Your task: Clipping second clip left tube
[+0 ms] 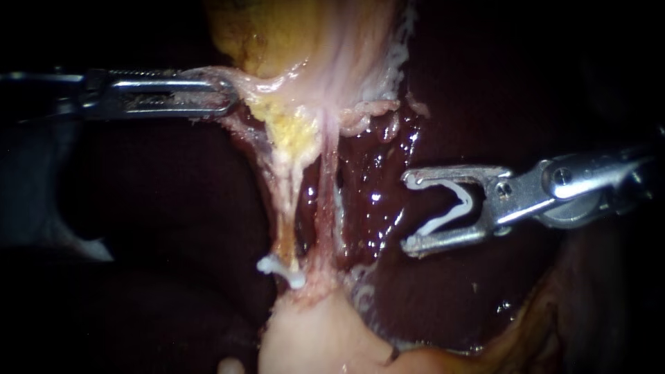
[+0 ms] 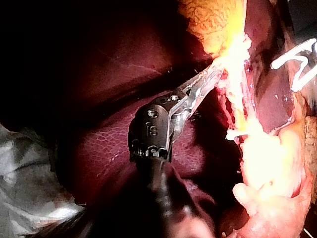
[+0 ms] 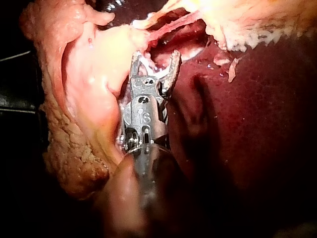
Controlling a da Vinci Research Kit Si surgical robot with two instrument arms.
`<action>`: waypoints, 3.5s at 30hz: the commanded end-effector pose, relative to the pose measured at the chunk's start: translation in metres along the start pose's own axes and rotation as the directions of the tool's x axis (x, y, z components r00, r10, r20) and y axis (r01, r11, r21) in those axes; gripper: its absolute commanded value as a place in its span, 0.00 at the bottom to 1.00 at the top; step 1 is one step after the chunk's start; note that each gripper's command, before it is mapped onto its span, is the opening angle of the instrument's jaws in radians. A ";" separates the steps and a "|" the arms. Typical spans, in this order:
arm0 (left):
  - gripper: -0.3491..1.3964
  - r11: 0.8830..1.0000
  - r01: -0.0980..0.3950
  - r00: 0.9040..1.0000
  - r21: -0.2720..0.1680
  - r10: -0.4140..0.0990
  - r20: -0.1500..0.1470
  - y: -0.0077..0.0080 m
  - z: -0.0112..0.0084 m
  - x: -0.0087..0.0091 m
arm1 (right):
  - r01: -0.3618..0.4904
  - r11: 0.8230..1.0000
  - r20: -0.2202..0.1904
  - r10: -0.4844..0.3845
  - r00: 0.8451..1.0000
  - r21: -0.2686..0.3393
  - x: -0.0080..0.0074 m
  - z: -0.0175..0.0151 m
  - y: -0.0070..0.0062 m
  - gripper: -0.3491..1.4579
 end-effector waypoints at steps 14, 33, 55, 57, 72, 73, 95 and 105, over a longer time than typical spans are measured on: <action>0.00 1.000 0.007 0.999 0.000 -0.007 -0.042 0.0012 -0.0068 0.0061 | 0.007 0.999 -0.012 -0.007 1.000 0.043 0.0014 0.0018 -0.0011 0.47; 0.00 1.000 0.006 0.999 0.008 -0.006 -0.046 0.0016 -0.0058 0.0058 | -0.164 0.977 -0.069 0.174 0.982 0.134 0.0037 0.0134 -0.0014 0.47; 0.00 1.000 0.006 0.999 0.015 -0.006 -0.049 0.0018 -0.0052 0.0056 | -0.168 0.949 -0.144 0.212 0.967 0.268 0.0021 0.0209 0.0005 0.46; 0.00 1.000 0.006 0.999 0.015 -0.005 -0.049 0.0018 -0.0052 0.0056 | -0.160 0.944 -0.155 0.210 0.965 0.288 0.0027 0.0219 0.0001 0.45; 0.00 1.000 0.006 0.999 0.013 -0.006 -0.049 0.0018 -0.0052 0.0056 | -0.151 0.922 -0.166 0.222 0.961 0.358 0.0049 0.0236 -0.0038 0.43; 0.00 1.000 0.006 0.999 0.013 -0.006 -0.049 0.0019 -0.0052 0.0056 | -0.149 0.920 -0.166 0.221 0.961 0.361 0.0051 0.0235 -0.0042 0.43; 0.00 1.000 0.006 0.999 0.013 -0.006 -0.049 0.0019 -0.0052 0.0056 | -0.282 0.876 -0.103 0.346 0.932 0.390 0.0045 0.0217 -0.0036 0.00; 0.00 1.000 0.006 0.999 0.013 -0.006 -0.049 0.0019 -0.0052 0.0056 | -0.289 0.874 -0.078 0.344 0.936 0.392 0.0044 0.0217 -0.0037 0.00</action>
